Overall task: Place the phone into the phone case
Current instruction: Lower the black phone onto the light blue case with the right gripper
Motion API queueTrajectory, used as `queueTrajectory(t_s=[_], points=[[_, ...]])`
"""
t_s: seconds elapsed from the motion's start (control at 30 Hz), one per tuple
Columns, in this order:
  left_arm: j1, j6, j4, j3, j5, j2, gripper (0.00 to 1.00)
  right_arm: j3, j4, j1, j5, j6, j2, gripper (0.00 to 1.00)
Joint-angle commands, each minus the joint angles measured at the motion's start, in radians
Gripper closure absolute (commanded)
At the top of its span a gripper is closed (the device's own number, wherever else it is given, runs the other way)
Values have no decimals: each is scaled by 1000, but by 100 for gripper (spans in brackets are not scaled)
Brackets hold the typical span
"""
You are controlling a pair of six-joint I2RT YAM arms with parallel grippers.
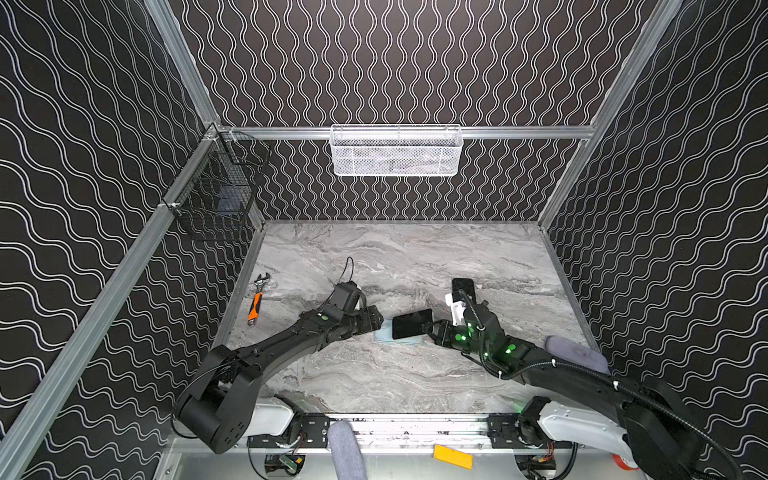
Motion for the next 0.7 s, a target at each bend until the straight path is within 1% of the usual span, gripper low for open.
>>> queueTrajectory(t_s=[0.0, 0.1, 0.23, 0.47, 0.67], points=[[3, -15, 59, -9, 23, 14, 24, 30, 139, 6, -12, 17, 42, 100], [2, -27, 76, -26, 26, 13, 24, 40, 166, 13, -27, 28, 84, 100], [4, -29, 82, -37, 23, 4, 24, 40, 194, 34, -20, 43, 123, 100], [9, -25, 82, -30, 22, 8, 24, 19, 224, 48, 8, 68, 152, 100], [8, -26, 82, -27, 23, 16, 24, 29, 238, 48, 10, 74, 185, 100]])
